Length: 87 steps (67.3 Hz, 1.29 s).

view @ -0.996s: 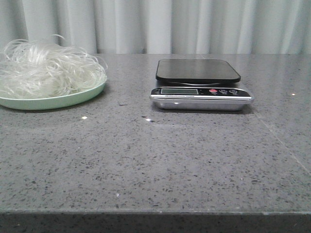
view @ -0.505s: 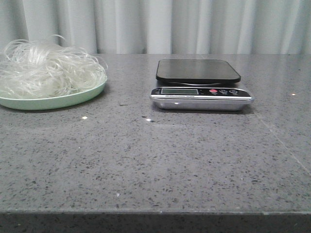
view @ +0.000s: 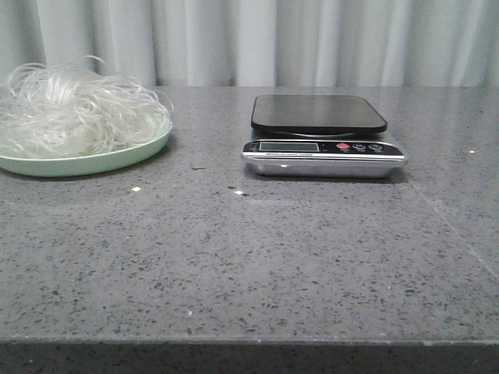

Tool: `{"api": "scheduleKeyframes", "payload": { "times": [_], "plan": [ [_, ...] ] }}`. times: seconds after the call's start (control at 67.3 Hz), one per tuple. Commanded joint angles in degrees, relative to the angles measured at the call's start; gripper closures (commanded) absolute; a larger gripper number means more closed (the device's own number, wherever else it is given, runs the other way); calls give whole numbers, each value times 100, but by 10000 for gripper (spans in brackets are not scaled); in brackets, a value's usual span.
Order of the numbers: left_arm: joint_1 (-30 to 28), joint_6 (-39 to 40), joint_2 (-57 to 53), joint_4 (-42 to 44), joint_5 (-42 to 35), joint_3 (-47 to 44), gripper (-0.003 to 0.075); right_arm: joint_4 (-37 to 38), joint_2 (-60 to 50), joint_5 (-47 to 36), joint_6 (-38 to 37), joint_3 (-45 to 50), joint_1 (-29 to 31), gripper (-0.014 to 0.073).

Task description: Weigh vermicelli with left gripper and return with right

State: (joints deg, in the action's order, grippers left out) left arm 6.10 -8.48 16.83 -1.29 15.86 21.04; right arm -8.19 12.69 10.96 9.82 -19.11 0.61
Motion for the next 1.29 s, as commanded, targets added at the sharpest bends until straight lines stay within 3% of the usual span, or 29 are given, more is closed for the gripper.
{"api": "scheduleKeyframes", "payload": {
  "times": [0.0, 0.446, 0.728, 0.951, 1.011, 1.278],
  "plan": [
    [-8, 43, 36, -29, -421, 168, 583, 23, 46, -495, 18, -170, 36, 442],
    [-8, 43, -212, -51, -424, -6, 583, 23, 46, -495, 18, -170, 36, 442],
    [-384, 43, -1047, -352, -958, -1121, 583, 23, 46, -495, 18, -170, 36, 442],
    [-366, 43, -1784, -352, -1631, -2183, 583, 23, 46, -489, 18, -170, 36, 442],
    [-366, 43, -1821, -364, -1311, -2146, 583, 23, 46, -489, 18, -170, 36, 442],
    [-366, 43, -1820, -364, -1375, -2158, 583, 23, 46, -467, 18, -170, 36, 442]
  ]
}}
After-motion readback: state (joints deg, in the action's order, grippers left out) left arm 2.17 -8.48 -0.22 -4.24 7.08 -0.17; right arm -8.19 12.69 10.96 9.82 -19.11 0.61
